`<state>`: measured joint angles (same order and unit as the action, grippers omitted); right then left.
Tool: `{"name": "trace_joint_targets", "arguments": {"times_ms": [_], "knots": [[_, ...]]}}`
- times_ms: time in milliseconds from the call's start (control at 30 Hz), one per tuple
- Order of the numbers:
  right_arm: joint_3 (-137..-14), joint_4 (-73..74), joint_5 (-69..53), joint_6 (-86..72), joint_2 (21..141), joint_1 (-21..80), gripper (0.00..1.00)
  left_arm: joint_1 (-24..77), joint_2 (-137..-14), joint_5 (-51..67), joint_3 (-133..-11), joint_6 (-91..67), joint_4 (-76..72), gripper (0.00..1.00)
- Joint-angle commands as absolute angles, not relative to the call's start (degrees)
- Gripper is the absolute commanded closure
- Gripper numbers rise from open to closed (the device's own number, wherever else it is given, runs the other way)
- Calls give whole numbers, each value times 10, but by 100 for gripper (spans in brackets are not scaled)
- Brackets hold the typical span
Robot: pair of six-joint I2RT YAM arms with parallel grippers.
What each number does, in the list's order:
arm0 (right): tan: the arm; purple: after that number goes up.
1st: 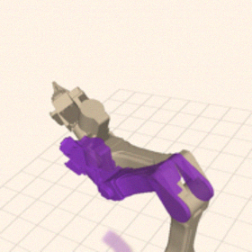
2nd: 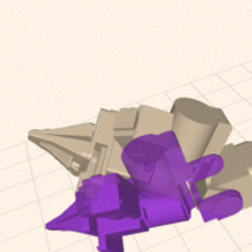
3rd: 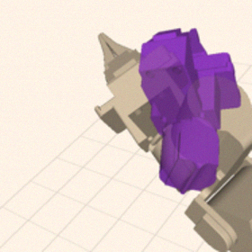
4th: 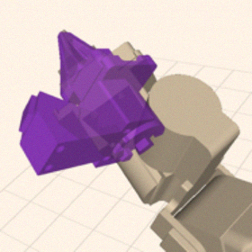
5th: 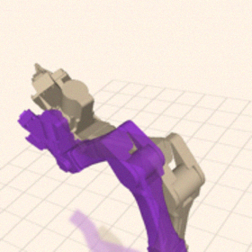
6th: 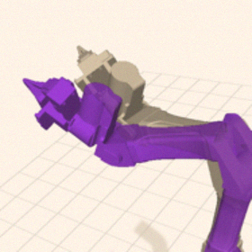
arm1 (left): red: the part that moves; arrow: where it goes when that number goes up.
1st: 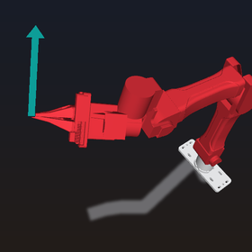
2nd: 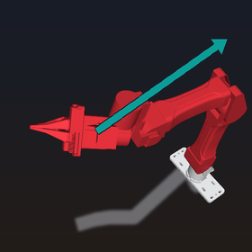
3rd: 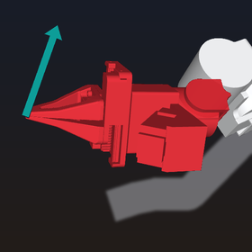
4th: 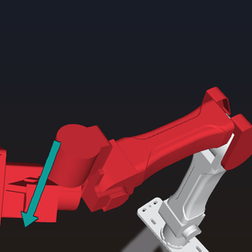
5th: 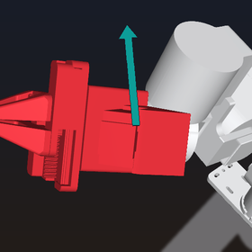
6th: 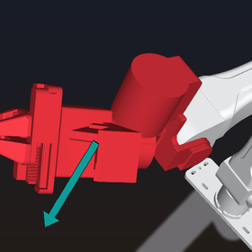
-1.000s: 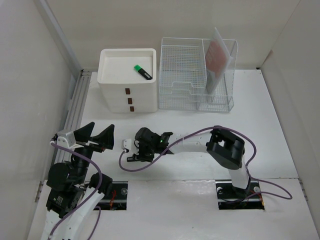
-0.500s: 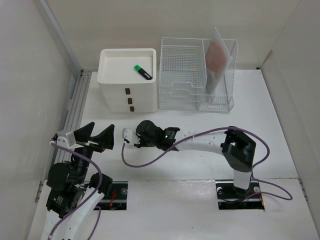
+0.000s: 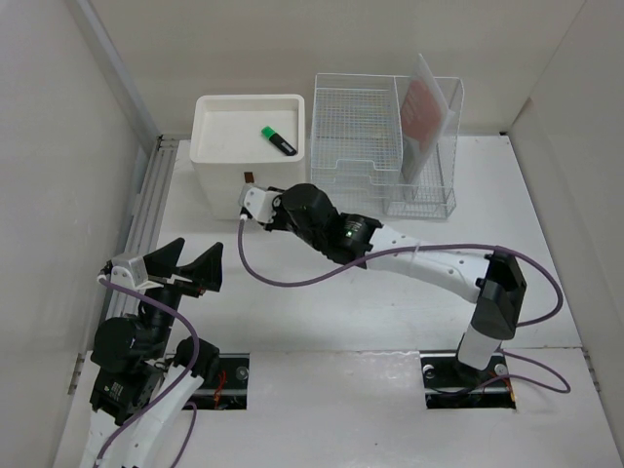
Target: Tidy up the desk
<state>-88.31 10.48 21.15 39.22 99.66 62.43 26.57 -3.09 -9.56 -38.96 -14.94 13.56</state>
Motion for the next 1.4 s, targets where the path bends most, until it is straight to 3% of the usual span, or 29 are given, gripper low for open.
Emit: {"name": "trace_joint_targets", "arguments": {"times_ms": [0,333,933,1367], "knots": [[-928,38,249,407,965,607,100,268,-24,-99,-389,-151,115,0],[-986,-45,278,435,1022,584,100,268,-24,-99,-389,-151,115,0],[-1117,-57,261,446,1149,534,100,268,-29,-99,-389,-151,115,0],[-1142,-57,245,446,1176,529,79,268,-34,-99,-389,-156,115,0]]}}
